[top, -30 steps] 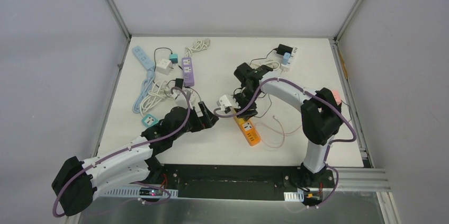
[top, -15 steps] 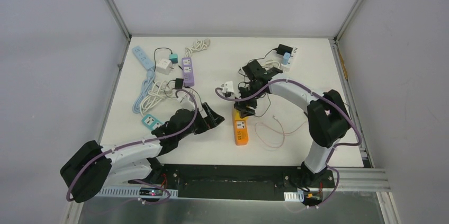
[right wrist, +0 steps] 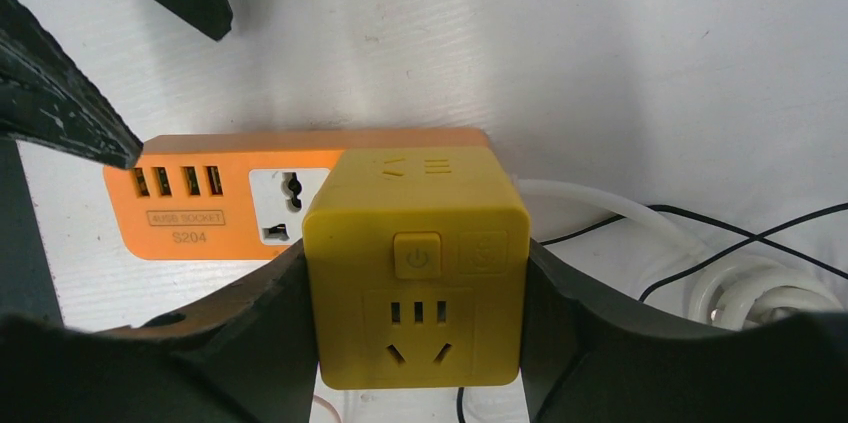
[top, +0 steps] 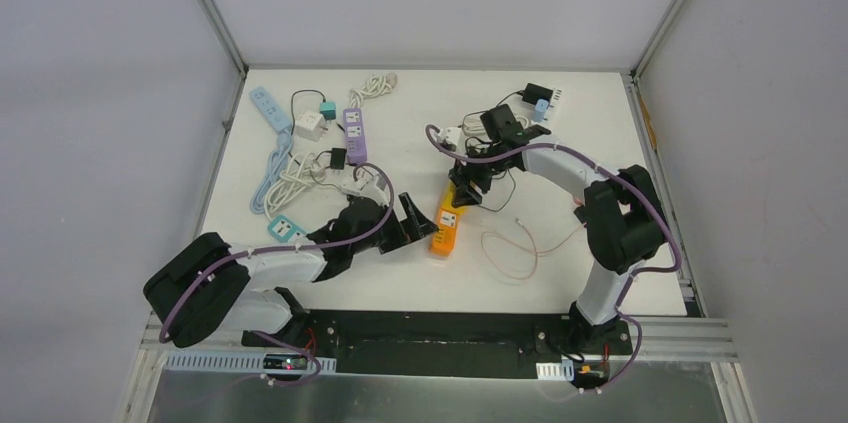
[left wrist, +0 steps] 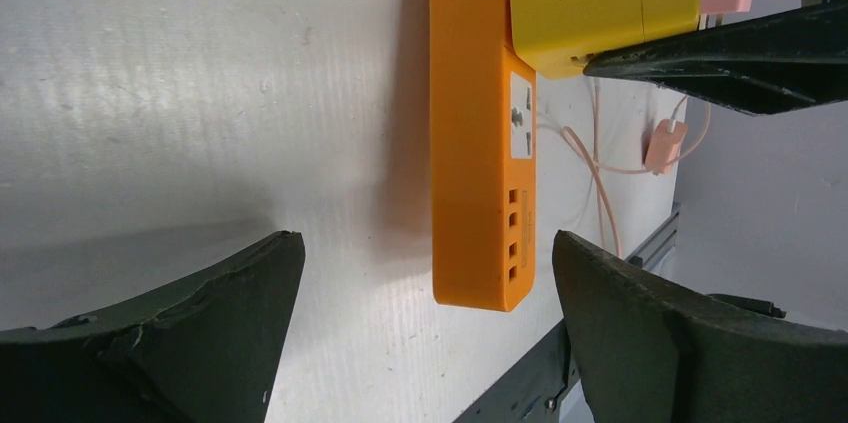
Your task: Pull the plug off the socket
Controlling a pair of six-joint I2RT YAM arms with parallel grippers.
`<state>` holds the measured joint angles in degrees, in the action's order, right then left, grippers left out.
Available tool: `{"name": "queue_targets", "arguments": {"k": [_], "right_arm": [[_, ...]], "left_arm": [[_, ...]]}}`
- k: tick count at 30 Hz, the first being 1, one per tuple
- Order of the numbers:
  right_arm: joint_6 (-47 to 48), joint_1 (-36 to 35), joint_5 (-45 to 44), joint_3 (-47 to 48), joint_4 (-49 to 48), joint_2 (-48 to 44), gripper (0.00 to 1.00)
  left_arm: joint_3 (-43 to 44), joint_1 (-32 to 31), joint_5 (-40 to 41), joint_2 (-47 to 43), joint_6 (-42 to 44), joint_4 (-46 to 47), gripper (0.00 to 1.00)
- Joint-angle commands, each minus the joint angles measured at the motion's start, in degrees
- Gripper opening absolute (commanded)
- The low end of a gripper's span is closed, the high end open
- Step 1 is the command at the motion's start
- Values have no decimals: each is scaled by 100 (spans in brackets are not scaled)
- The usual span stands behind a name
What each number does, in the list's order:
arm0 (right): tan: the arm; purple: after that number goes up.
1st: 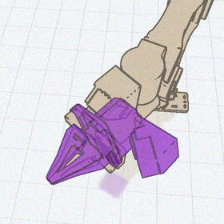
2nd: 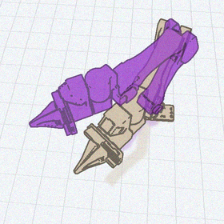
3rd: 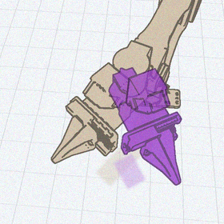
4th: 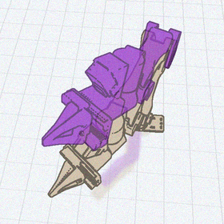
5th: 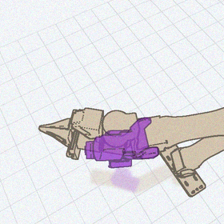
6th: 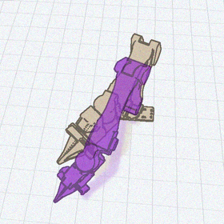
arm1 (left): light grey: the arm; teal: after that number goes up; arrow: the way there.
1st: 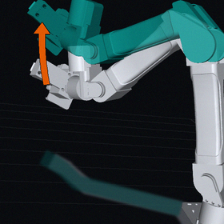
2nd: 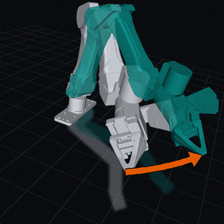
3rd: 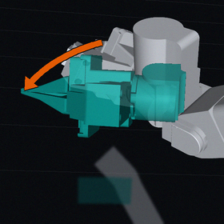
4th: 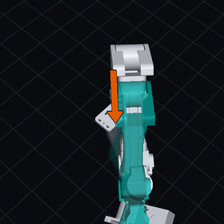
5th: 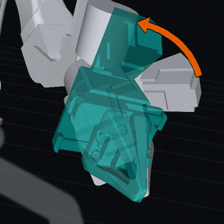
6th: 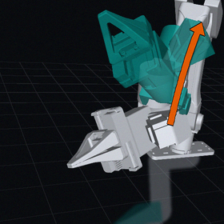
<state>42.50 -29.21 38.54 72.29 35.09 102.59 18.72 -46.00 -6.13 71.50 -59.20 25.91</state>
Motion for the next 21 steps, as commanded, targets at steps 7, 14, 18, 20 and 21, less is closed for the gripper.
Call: {"name": "queue_targets", "arguments": {"k": [7, 14, 18, 20, 21], "right_arm": [[-490, 254, 120, -350, -679, 64, 0], [-490, 293, 120, -404, -739, 19, 0], [-490, 293, 120, -435, -792, -2, 0], [-490, 291, 120, -436, -806, -2, 0], [-490, 293, 120, -433, -811, 5, 0]], "left_arm": [[579, 211, -790, 935, -194, 723, 95], [549, 591, -1636, 2034, -974, 2203, 77], [650, 601, -1956, 2662, -1328, 2948, 67], [711, 601, -2065, 2882, -1445, 3160, 58], [736, 601, -2106, 2967, -1487, 3252, 53]]}}
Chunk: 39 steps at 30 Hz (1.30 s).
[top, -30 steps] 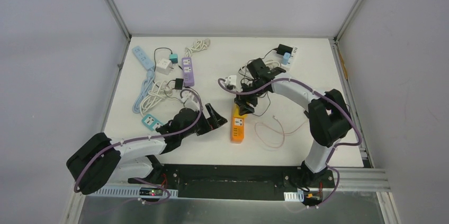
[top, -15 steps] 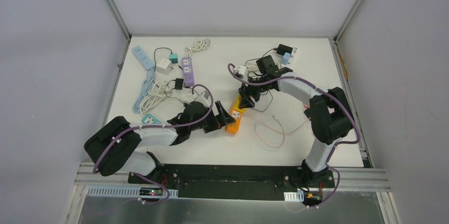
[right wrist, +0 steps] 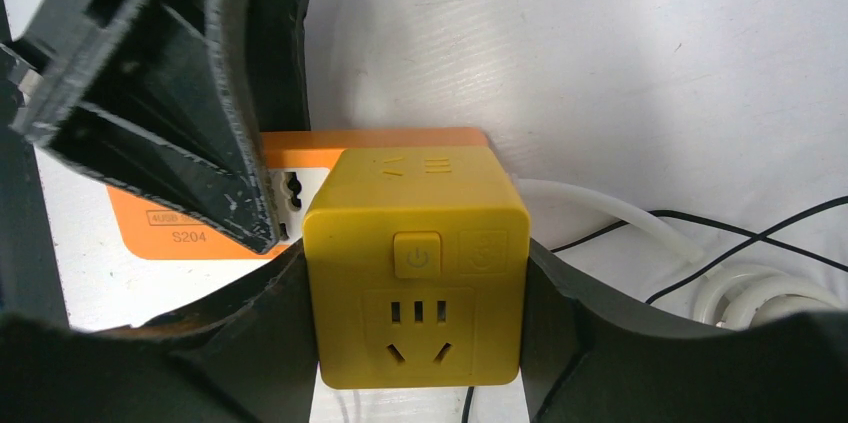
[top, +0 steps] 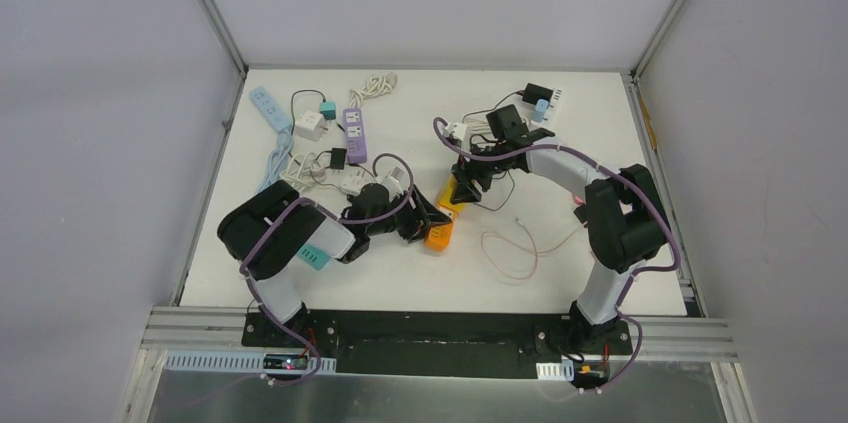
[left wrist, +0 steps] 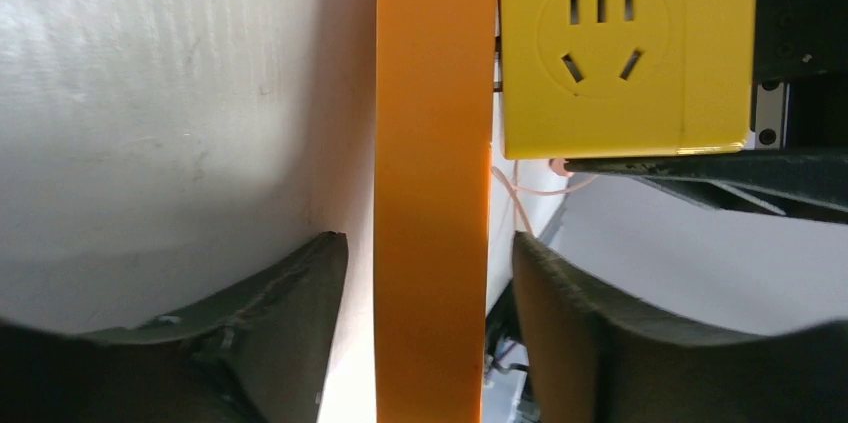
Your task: Pull the plug off the socket
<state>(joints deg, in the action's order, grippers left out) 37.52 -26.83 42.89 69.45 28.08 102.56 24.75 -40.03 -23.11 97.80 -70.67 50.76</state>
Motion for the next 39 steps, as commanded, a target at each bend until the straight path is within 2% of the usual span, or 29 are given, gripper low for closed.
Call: {"name": "queue_targets", "arguments": {"k": [1, 3, 5, 6, 9, 13, 15, 21, 24, 30, 32, 34, 37, 39], "right_arm": [[9, 54, -315, -152, -117, 9, 0], [9, 55, -315, -142, -126, 14, 0], [9, 54, -315, -134, -125, 22, 0], [9, 50, -315, -137, -122, 26, 0], [-417, -103, -740, -65, 23, 19, 0], [-112, -844, -1534, -194, 129, -342, 0], [-128, -1001, -1572, -251, 68, -459, 0], [-594, -165, -586, 262, 585, 77, 0], [-688, -68, -608, 390, 694, 190, 0], [-360, -1084, -1763, -197, 234, -384, 0], [-387, -1177, -1859, -235, 163, -423, 0], [-509, -950, -1699, -140, 205, -342, 0], [-1051, -230, -846, 34, 168, -140, 0], [-1129, 18, -629, 22, 155, -108, 0]], "left_arm": [[155, 8, -442, 405, -368, 802, 48], [191, 6, -485, 485, -401, 810, 34], [234, 13, -537, 547, -421, 792, 6], [258, 17, -552, 567, -421, 778, 0], [320, 13, -555, 538, -372, 574, 0], [401, 21, -528, 414, -228, 246, 0], [424, 36, -547, 404, -211, 226, 0], [298, 83, -589, 463, -281, 566, 0], [234, 100, -583, 534, -368, 781, 0], [247, 134, -624, 666, -471, 987, 0], [250, 149, -633, 670, -471, 982, 0], [229, 162, -624, 651, -467, 979, 0], [157, 171, -593, 629, -465, 984, 0], [121, 172, -574, 632, -465, 991, 0]]}}
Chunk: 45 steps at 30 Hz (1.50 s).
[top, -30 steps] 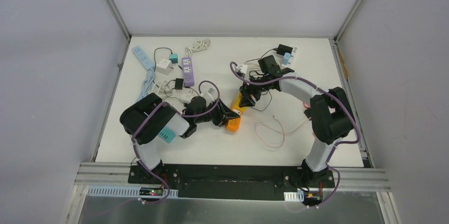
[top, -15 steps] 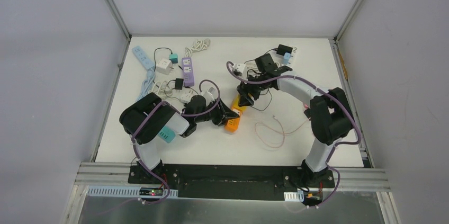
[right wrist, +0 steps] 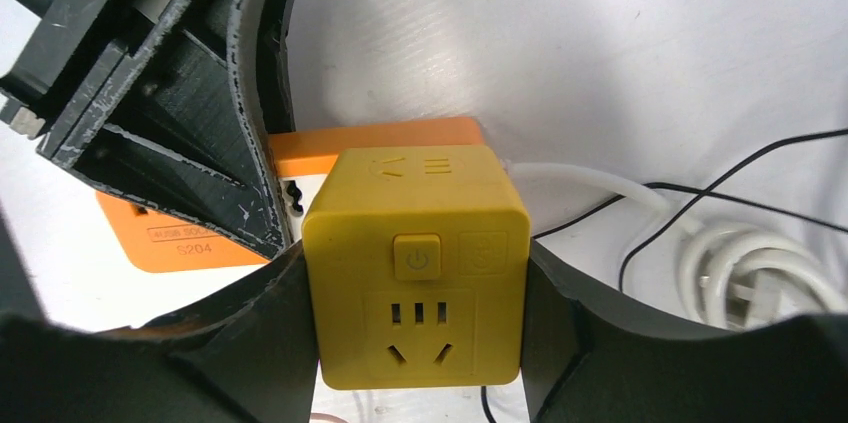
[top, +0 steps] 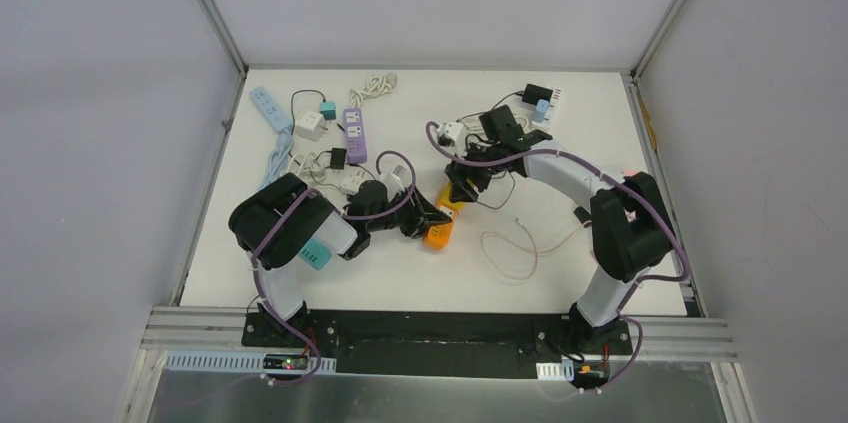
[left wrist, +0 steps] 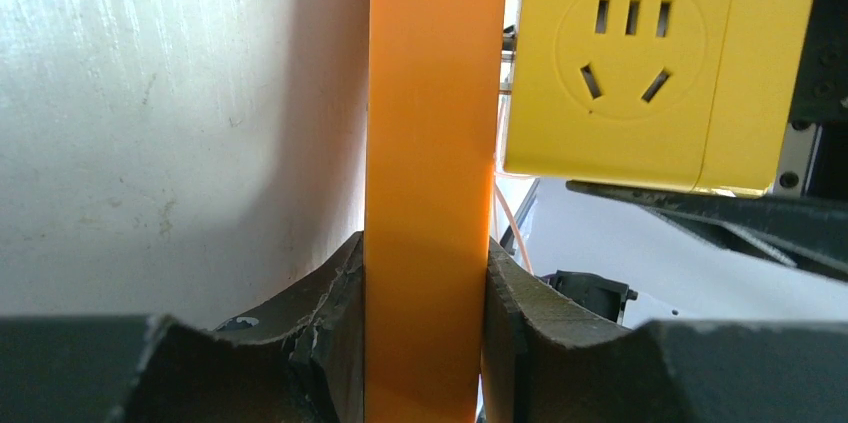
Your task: Pull the plug off the socket
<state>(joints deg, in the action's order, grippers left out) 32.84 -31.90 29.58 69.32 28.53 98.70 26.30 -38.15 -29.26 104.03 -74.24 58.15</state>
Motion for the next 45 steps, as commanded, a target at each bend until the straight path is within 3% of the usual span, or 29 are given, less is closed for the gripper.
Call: {"name": "queue_targets", "arguments": {"k": [1, 10, 13, 18, 24, 29, 31, 34, 40, 45], "right_arm": [[-669, 553, 705, -26, 60, 244, 0], [11, -531, -216, -548, -119, -480, 0], [-13, -423, -332, -333, 1, -424, 0], [-526, 300, 421, -160, 8, -161, 0], [-759, 327, 1071, -470, -246, -407, 0], [336, -566, -36, -385, 411, -751, 0], [370, -698, -138, -229, 547, -750, 0], [75, -501, -26, -23, 574, -576, 0], [-723, 563, 1407, 57, 394, -422, 0], [-649, 676, 1616, -187, 424, -693, 0]], "left_arm": [[-45, -17, 40, 17, -109, 264, 0], [102, -17, -36, 120, -112, 201, 0], [80, -15, -11, 72, -92, 130, 0], [1, -17, 24, 4, -73, 90, 0], [-23, -17, 31, 20, -73, 84, 0], [21, -17, 12, 12, -65, 18, 0], [40, -13, 1, 6, -65, -7, 0], [29, -17, 6, -34, -48, -56, 0], [-111, -13, 92, -194, 12, -184, 0], [-93, -17, 70, -189, 23, -212, 0]]}}
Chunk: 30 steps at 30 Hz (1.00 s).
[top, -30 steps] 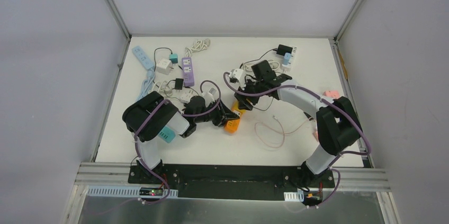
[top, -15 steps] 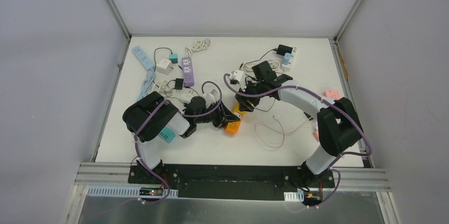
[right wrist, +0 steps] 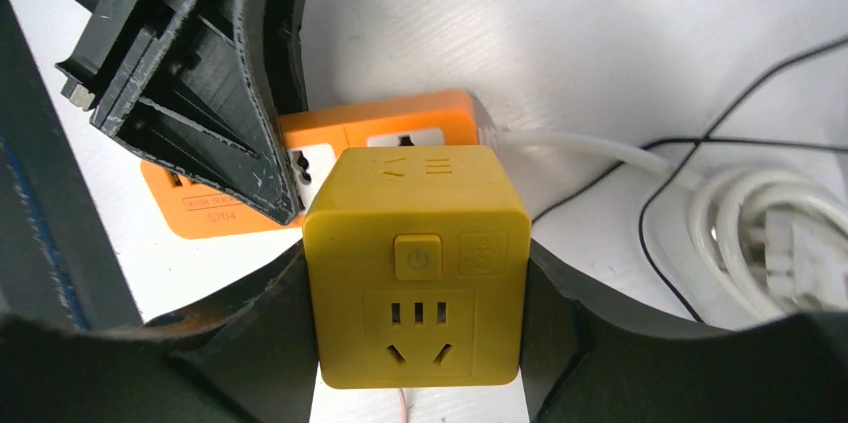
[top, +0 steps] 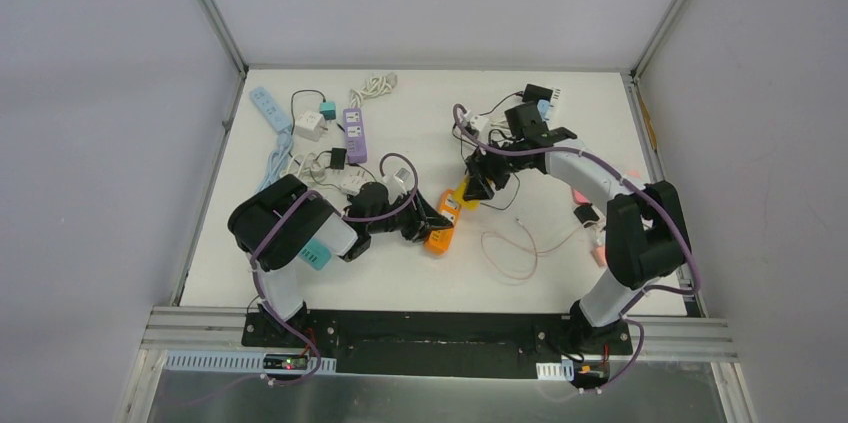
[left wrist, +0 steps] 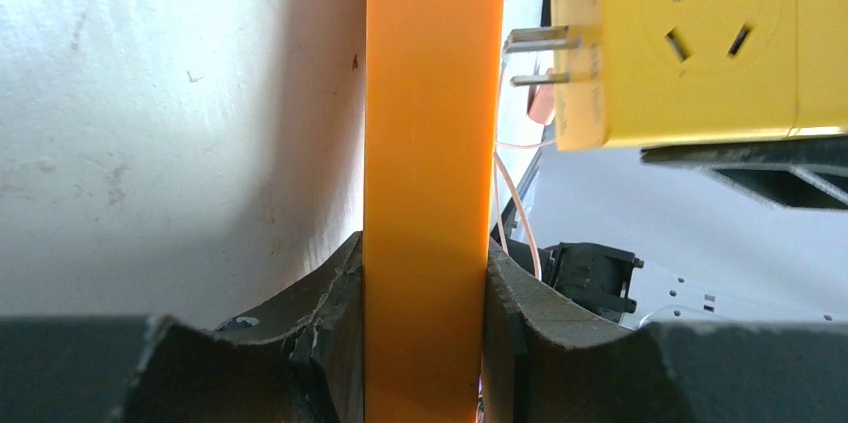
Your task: Pull the plug off the socket
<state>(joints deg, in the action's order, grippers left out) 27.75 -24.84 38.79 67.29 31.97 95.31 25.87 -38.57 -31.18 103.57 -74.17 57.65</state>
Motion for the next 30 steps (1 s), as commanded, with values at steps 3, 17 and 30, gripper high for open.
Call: {"name": "queue_targets", "arguments": {"k": [3, 17, 30], "right_arm": [[119, -189, 524, -52, 216, -624, 0], [-15, 1624, 223, -130, 297, -1226, 0], [-157, 3438, -2083, 789, 464, -101, 8]], "left_arm": [[-2, 26, 253, -151, 40, -244, 0], [454, 25, 573, -1075, 1061, -2626, 0], [782, 25, 498, -1183, 1484, -3337, 0]]}}
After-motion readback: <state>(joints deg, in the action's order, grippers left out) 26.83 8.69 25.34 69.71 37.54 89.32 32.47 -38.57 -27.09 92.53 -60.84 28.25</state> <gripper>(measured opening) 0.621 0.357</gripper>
